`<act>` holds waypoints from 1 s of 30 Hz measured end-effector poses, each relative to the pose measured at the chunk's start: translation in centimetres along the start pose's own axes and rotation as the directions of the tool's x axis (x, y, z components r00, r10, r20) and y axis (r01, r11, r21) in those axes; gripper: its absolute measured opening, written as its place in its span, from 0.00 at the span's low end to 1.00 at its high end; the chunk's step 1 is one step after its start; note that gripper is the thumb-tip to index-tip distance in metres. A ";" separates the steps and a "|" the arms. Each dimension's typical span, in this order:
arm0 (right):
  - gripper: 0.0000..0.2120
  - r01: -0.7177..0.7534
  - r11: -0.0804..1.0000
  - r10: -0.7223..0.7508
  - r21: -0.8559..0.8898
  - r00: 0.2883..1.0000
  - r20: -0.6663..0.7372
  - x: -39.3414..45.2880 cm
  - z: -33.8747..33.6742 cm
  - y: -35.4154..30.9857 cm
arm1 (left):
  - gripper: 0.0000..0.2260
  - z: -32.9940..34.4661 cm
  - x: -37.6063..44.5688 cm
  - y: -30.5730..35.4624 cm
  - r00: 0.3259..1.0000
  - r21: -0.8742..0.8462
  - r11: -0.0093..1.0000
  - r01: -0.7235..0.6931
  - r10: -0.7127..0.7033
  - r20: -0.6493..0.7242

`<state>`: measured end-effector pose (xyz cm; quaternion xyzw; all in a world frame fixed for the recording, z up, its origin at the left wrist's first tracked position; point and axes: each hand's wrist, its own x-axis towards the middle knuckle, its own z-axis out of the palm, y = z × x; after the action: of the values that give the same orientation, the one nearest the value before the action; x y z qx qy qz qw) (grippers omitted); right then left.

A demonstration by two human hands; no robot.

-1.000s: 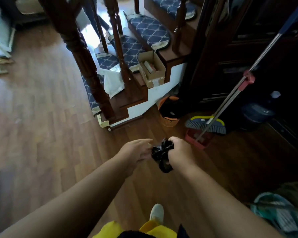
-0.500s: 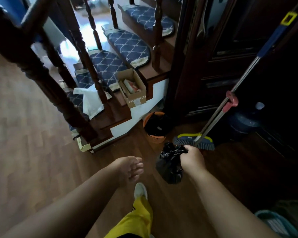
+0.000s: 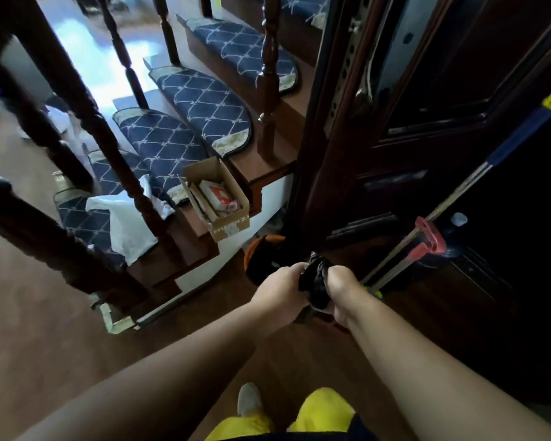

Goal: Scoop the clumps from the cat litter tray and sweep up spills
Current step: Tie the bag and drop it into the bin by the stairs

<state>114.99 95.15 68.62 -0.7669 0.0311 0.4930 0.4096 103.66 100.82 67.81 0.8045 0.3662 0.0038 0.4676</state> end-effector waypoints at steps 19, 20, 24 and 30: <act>0.08 0.129 0.928 -0.084 -0.351 0.987 0.140 16.3 7.2 -9.0 | 0.06 -3.5 15.9 -5.8 0.677 -0.779 0.347 0.522 -0.724 0.131; 0.08 0.117 0.934 -0.072 -0.337 0.987 0.141 17.2 7.3 -9.4 | 0.08 -3.5 16.5 -5.7 0.656 -0.825 0.269 0.497 -0.739 0.154; 0.17 0.048 0.964 -0.015 -0.261 0.992 0.126 21.0 7.1 -10.6 | 0.13 -3.7 18.7 -5.7 0.641 -0.927 0.048 0.372 -0.736 0.219; 0.13 -0.027 0.993 0.033 -0.114 0.998 0.047 25.8 5.8 -11.5 | 0.14 -4.5 20.4 -8.0 0.602 -0.935 0.014 0.356 -0.768 0.218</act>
<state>129.14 115.77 54.23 -0.7759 0.0047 0.5188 0.3587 112.32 118.68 57.44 0.1366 0.6625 0.1663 0.7174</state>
